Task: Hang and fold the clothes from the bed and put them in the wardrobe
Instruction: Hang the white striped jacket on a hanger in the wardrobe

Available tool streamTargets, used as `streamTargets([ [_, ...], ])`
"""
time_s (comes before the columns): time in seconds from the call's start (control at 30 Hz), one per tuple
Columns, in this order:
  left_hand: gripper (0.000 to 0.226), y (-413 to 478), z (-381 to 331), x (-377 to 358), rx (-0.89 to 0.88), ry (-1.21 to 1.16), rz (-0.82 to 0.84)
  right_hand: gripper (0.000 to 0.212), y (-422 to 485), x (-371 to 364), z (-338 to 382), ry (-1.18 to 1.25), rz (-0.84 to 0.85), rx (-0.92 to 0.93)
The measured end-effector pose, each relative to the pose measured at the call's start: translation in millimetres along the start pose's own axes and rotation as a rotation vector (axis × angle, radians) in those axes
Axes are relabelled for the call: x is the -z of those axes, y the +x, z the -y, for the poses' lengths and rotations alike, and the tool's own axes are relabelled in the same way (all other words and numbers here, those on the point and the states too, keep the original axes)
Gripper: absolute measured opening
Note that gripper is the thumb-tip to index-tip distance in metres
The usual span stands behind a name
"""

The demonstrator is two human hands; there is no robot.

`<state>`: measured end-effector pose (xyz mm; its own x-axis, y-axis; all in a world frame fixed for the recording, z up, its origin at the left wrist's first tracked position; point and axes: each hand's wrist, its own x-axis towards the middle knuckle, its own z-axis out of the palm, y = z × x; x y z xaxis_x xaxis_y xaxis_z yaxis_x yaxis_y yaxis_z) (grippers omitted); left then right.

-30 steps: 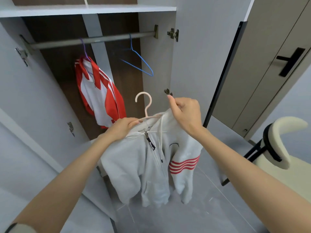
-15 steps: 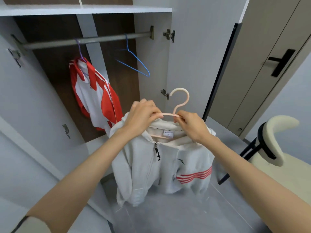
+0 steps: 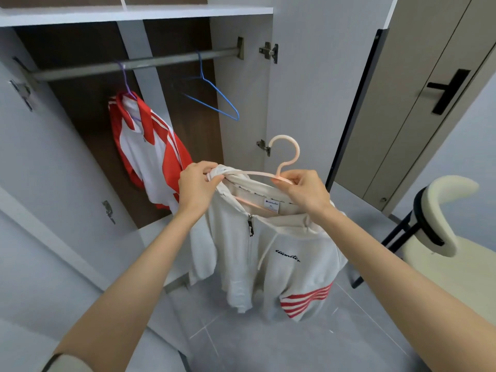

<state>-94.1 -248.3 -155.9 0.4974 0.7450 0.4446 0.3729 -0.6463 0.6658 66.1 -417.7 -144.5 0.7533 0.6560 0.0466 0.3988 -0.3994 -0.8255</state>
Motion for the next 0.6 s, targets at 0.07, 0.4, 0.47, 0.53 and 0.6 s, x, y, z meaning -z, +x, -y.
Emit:
streamTargets([
  [0.07, 0.023, -1, 3, -5, -0.067, 0.170, 0.041, 0.007, -5, -3, 0, -0.021, -0.015, -0.012],
  [0.4, 0.011, -9, -9, -15, 0.261, -0.363, -0.133, 0.008, -6, 12, -13, 0.019, -0.150, -0.131],
  [0.47, 0.013, -7, -8, -15, 0.442, -0.518, -0.161, 0.009, -5, 18, -16, 0.052, -0.180, -0.170],
  [0.53, 0.015, -15, 1, -19, 0.587, -0.470, -0.023, 0.015, -6, 21, -19, 0.077, -0.192, -0.173],
  [0.6, 0.023, -34, 13, -28, 0.784, -0.495, 0.187, 0.022, -8, 24, -20, 0.101, -0.188, -0.142],
])
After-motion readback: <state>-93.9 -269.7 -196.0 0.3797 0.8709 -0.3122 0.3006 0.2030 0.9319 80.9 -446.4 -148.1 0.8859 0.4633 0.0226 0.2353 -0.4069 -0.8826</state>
